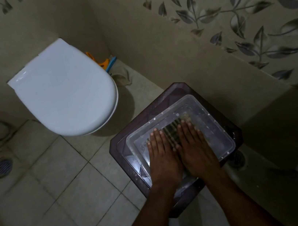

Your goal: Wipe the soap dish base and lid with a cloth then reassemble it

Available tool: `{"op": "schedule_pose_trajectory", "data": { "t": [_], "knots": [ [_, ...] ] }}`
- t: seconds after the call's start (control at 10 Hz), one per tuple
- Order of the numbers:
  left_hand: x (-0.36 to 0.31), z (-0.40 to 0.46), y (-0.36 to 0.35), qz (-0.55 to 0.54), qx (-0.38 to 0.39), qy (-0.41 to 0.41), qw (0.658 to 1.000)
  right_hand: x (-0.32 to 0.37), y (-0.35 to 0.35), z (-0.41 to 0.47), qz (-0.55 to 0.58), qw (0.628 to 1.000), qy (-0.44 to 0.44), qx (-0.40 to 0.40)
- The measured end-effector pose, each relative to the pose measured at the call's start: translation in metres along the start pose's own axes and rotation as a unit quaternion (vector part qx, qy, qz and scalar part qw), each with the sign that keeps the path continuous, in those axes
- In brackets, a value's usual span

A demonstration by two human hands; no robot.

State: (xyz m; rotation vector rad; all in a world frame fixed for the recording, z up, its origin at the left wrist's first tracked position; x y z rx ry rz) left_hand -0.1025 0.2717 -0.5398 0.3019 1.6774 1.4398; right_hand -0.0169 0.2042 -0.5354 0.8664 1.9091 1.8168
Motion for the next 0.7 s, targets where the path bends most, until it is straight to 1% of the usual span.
{"op": "schedule_pose_trajectory", "data": {
  "t": [0.2,0.3,0.4,0.5,0.6,0.7],
  "knots": [
    [0.001,-0.001,-0.001,0.009,0.023,0.001,1.000,-0.001,0.003,0.000,0.022,1.000,0.006,0.017],
    [-0.001,0.001,0.002,0.017,0.036,0.007,0.999,-0.002,0.011,0.003,0.034,0.998,0.011,0.060],
    [-0.003,0.001,0.005,0.013,0.046,0.012,0.999,-0.005,0.016,0.005,0.055,0.995,0.020,0.084],
    [-0.008,-0.001,0.013,0.002,0.030,0.000,1.000,-0.006,0.031,0.000,0.113,0.992,0.001,0.062],
    [-0.017,-0.004,0.030,-0.036,0.011,0.011,0.999,-0.005,0.051,-0.014,0.234,0.970,-0.060,-0.023],
    [-0.034,-0.015,0.062,-0.081,-0.034,0.004,0.996,-0.001,0.078,-0.042,0.323,0.928,-0.125,-0.135]
  ]
}}
Point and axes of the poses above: each hand's wrist, its own z-axis towards the middle knuckle, its own y-axis out of the back of the hand, x = y × z, the point moved 5 cm from there along z, towards the middle knuckle, and after that the axes turned 14 degrees about -x, right-handed, at the moved point
